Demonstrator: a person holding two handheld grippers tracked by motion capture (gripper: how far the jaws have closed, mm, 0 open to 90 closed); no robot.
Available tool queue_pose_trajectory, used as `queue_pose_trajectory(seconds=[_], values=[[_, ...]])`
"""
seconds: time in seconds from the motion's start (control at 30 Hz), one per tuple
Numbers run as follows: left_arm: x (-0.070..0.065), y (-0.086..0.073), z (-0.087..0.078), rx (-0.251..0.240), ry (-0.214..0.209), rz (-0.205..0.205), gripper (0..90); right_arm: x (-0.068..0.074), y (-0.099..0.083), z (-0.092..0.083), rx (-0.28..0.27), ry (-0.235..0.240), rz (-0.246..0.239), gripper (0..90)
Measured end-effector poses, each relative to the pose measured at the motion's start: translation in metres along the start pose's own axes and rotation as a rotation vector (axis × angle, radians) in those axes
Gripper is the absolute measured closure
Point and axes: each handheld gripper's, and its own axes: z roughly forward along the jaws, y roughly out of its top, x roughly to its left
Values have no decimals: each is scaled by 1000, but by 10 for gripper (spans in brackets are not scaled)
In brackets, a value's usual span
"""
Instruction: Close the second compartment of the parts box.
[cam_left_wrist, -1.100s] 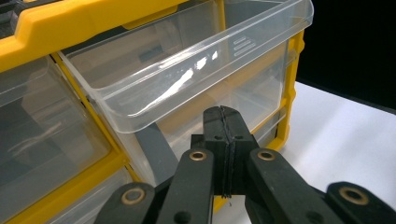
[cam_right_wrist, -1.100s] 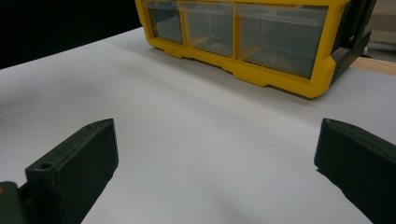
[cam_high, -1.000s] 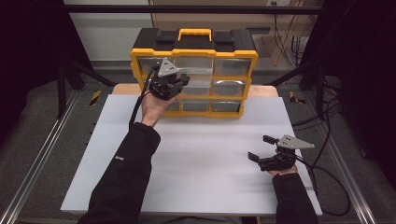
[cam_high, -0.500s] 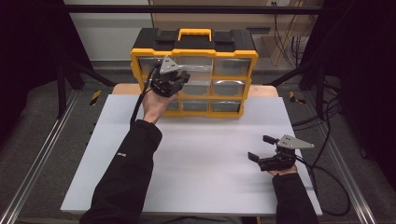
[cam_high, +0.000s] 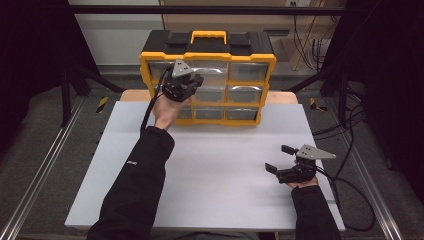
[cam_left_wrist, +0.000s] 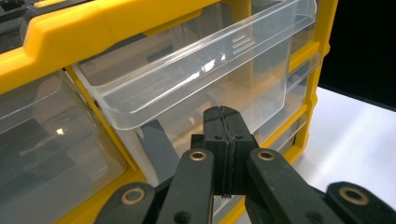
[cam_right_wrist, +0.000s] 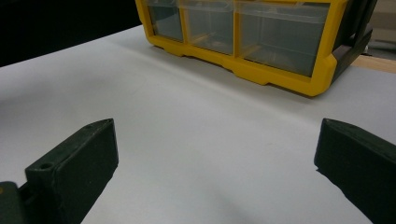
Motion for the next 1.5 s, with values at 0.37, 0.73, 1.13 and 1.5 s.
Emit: queue_pose_trajectory(seconds=[0.37, 0.73, 1.13, 1.5], values=[[6, 4, 7, 13, 6, -4, 891, 0, 0, 0, -1, 0, -1, 3], [10, 5, 13, 13, 21, -3, 891, 0, 0, 0, -1, 1, -1, 3], [12, 6, 19, 15, 42, -2, 892, 0, 0, 0, 0, 1, 0, 3], [14, 7, 23, 14, 53, -7, 892, 0, 0, 0, -2, 1, -1, 3]])
